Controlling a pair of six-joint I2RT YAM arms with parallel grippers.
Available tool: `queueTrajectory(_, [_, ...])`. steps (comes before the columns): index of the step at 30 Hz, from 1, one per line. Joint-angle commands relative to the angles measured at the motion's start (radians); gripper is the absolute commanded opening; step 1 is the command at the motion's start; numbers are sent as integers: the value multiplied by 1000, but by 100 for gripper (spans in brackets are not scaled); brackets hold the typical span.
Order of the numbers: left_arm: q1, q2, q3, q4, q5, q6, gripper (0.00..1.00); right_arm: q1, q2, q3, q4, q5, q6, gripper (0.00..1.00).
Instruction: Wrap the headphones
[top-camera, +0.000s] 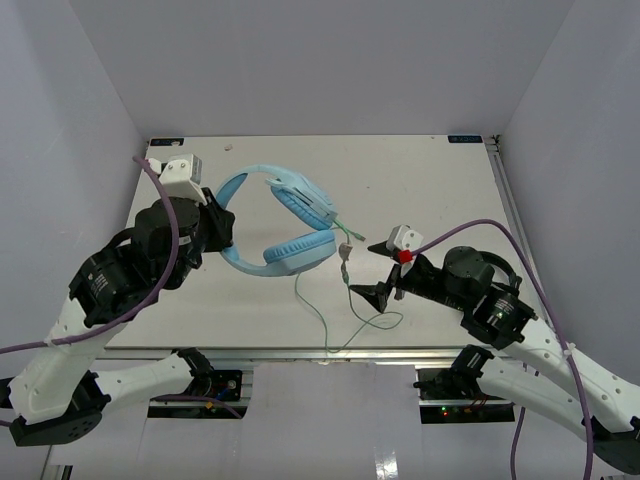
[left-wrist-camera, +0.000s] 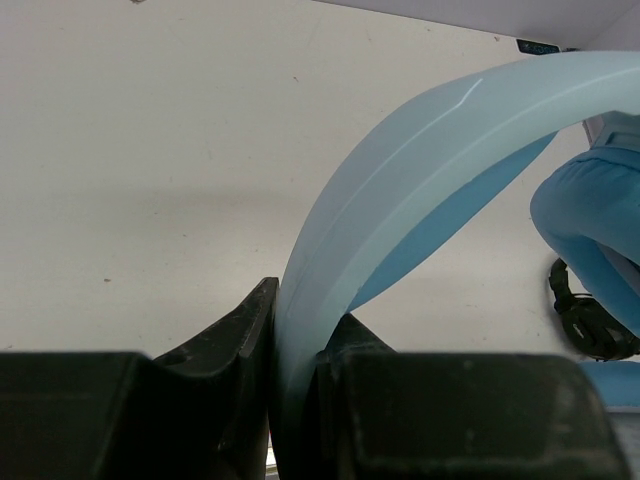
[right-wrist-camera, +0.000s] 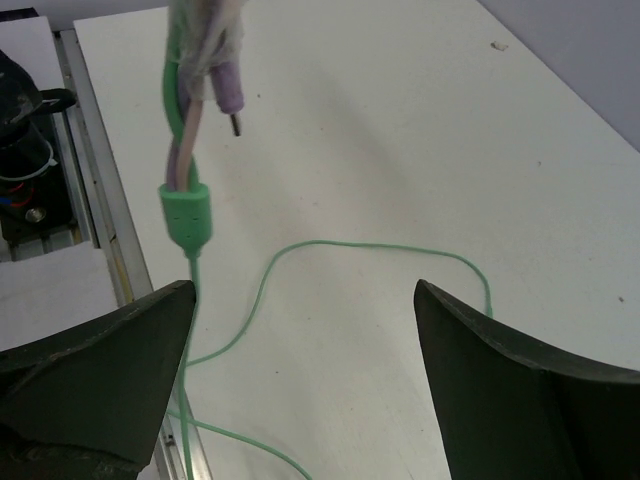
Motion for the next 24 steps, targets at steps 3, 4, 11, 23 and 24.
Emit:
queueTrajectory(3, [-2, -13, 55, 34, -69, -44, 0, 2, 5, 63, -53, -52, 4, 96])
queueTrajectory(4, [-2, -11, 57, 31, -71, -44, 0, 2, 7, 65, -56, -59, 4, 96])
queueTrajectory(11, [-2, -31, 31, 69, -25, -46, 0, 2, 41, 63, -30, -113, -10, 96])
queueTrajectory(23, [-3, -99, 5, 171, 120, -78, 0, 2, 17, -134, 253, -127, -9, 94])
queueTrajectory(24, [-2, -104, 4, 174, 119, -79, 0, 2, 12, -165, 274, -135, 0, 87])
